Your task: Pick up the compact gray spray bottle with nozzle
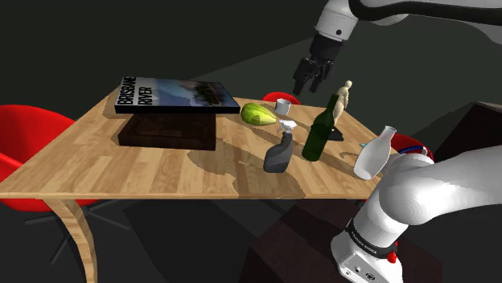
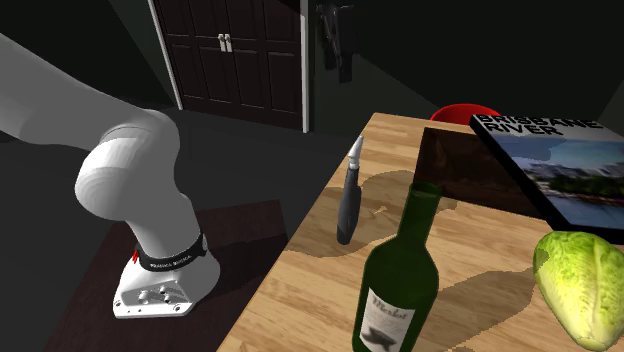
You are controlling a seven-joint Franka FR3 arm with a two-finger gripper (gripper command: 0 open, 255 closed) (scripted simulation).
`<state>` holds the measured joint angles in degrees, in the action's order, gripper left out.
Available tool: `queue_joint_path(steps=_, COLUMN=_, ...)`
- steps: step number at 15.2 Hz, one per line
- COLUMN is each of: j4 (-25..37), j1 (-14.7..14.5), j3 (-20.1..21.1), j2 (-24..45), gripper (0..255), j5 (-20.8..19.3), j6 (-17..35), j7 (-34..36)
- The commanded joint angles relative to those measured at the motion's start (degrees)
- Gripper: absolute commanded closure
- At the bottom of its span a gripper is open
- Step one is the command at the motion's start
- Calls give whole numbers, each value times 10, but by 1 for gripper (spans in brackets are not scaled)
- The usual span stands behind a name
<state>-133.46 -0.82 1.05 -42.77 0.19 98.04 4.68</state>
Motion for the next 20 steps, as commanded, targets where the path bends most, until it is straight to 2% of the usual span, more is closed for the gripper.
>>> queue_joint_path(steps=1, j4=0, j1=0, j3=0, j2=0, gripper=0, j5=0, j6=0, j7=0)
queue_joint_path(steps=6, j4=-60, j1=-55, j3=-95, j2=22, gripper=0, j5=-28, j6=51, j7=-241)
queue_joint_path(steps=11, j4=-83, j1=-104, j3=-182, j2=78, gripper=0, j5=-56, j6=97, j7=-466)
queue_joint_path(steps=20, j4=-133, j1=-103, j3=-191, j2=91, gripper=0, j5=-60, j6=159, j7=-470)
